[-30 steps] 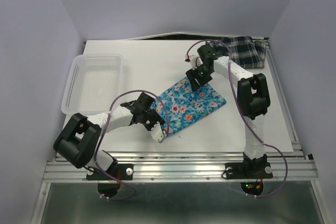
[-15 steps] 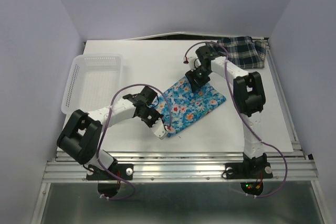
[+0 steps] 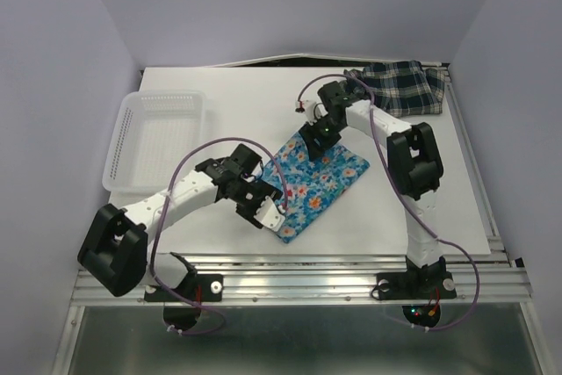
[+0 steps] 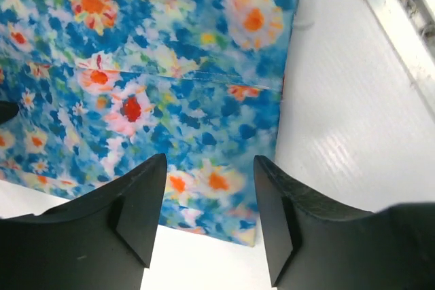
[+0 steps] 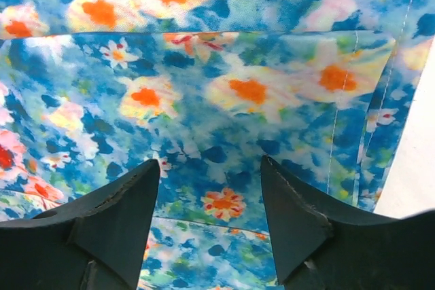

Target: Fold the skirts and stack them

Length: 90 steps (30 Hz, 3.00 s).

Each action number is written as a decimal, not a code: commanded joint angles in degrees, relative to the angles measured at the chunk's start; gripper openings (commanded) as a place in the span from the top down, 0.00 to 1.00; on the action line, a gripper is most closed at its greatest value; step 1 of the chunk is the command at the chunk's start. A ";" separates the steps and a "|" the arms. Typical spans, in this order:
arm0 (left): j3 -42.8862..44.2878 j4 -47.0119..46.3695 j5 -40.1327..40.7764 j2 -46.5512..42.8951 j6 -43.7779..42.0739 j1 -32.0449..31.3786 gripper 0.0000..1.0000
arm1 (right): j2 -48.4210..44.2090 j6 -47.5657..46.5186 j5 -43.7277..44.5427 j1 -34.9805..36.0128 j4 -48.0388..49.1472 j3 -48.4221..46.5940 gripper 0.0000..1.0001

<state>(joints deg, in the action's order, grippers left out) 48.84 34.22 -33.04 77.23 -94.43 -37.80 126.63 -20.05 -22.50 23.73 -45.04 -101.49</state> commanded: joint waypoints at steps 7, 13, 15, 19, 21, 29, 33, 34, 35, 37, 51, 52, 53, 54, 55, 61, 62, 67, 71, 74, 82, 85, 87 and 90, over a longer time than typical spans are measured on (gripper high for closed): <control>3.90 -15.94 -5.65 -14.12 54.04 4.21 0.32 | -15.87 4.40 3.80 0.62 4.52 3.30 0.34; 4.51 -23.65 -3.91 -10.44 80.17 16.52 0.35 | -22.91 2.92 3.42 7.91 2.57 20.06 0.50; 5.21 -24.37 -1.69 -8.86 83.17 16.62 0.35 | -21.78 2.30 5.44 8.62 2.59 22.21 0.51; 4.16 -27.52 2.70 -7.71 87.04 16.97 0.36 | -18.26 -5.93 13.78 8.10 5.20 25.72 0.55; 2.50 -28.85 3.33 -8.33 88.36 17.23 0.36 | -17.04 -9.21 16.16 7.39 8.20 28.45 0.55; -2.95 -33.86 4.56 -10.34 97.15 17.67 0.36 | -10.87 -25.91 22.24 2.29 17.96 22.75 0.55; -4.01 -37.11 7.72 -12.28 99.96 18.11 0.32 | -16.05 -19.26 17.50 4.47 13.24 16.08 0.44; -3.84 -38.16 7.72 -12.37 100.49 18.46 0.31 | -18.15 -17.49 15.06 5.27 8.78 13.37 0.37; -3.58 -38.52 7.90 -12.37 100.67 18.47 0.31 | -19.48 -15.56 13.90 6.06 7.35 12.90 0.32; -2.96 -39.48 8.43 -11.76 101.20 18.73 0.31 | -22.37 -10.30 12.40 9.47 5.93 13.51 0.25; 1.08 -38.53 10.27 -10.87 101.55 20.75 0.30 | -23.89 8.09 15.55 26.89 10.40 24.32 0.31; 1.17 -38.26 10.27 -10.96 101.55 20.84 0.30 | -23.54 8.27 16.52 26.90 10.93 24.93 0.31; 1.17 -38.26 10.10 -11.05 101.55 21.01 0.30 | -22.58 8.36 16.87 27.51 11.28 25.29 0.31; 1.26 -38.26 10.01 -11.05 101.64 21.01 0.30 | -21.96 8.80 17.49 27.51 11.46 25.55 0.31; 1.26 -38.26 10.01 -11.05 101.81 21.10 0.30 | -21.17 8.98 19.49 27.51 12.51 26.51 0.30; 1.26 -38.26 10.18 -11.14 102.17 21.37 0.30 | -18.96 10.03 21.53 28.04 15.50 29.33 0.28; 1.17 -38.26 10.45 -11.14 102.17 21.45 0.30 | -19.14 10.30 22.23 28.04 15.94 29.51 0.28; 0.73 -38.43 10.54 -11.14 102.34 21.98 0.30 | -22.47 11.18 26.36 31.46 16.03 29.42 0.26; 0.29 -38.87 10.27 -10.96 102.69 22.07 0.30 | -22.31 11.53 26.46 32.08 16.64 29.95 0.26; 0.38 -38.70 10.27 -10.87 102.69 22.16 0.30 | -20.47 11.00 26.63 32.08 17.09 30.74 0.28; 1.78 -37.91 9.66 -10.70 103.75 24.09 0.30 | -14.75 11.44 22.68 30.24 20.34 33.47 0.54; 3.10 -37.03 8.87 -10.44 103.93 25.32 0.30 | -12.81 11.01 18.46 28.75 20.25 33.73 0.60; 4.07 -36.50 8.78 -10.00 103.84 25.76 0.30 | -12.11 9.95 18.11 28.74 20.43 34.17 0.66; 4.95 -36.68 8.52 -9.29 103.84 26.99 0.30 | -10.70 10.12 16.88 28.22 20.95 34.78 0.83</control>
<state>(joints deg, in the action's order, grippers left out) 50.33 -1.43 -23.24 67.77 8.93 -11.88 108.60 -9.82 -1.43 53.08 -24.27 -70.46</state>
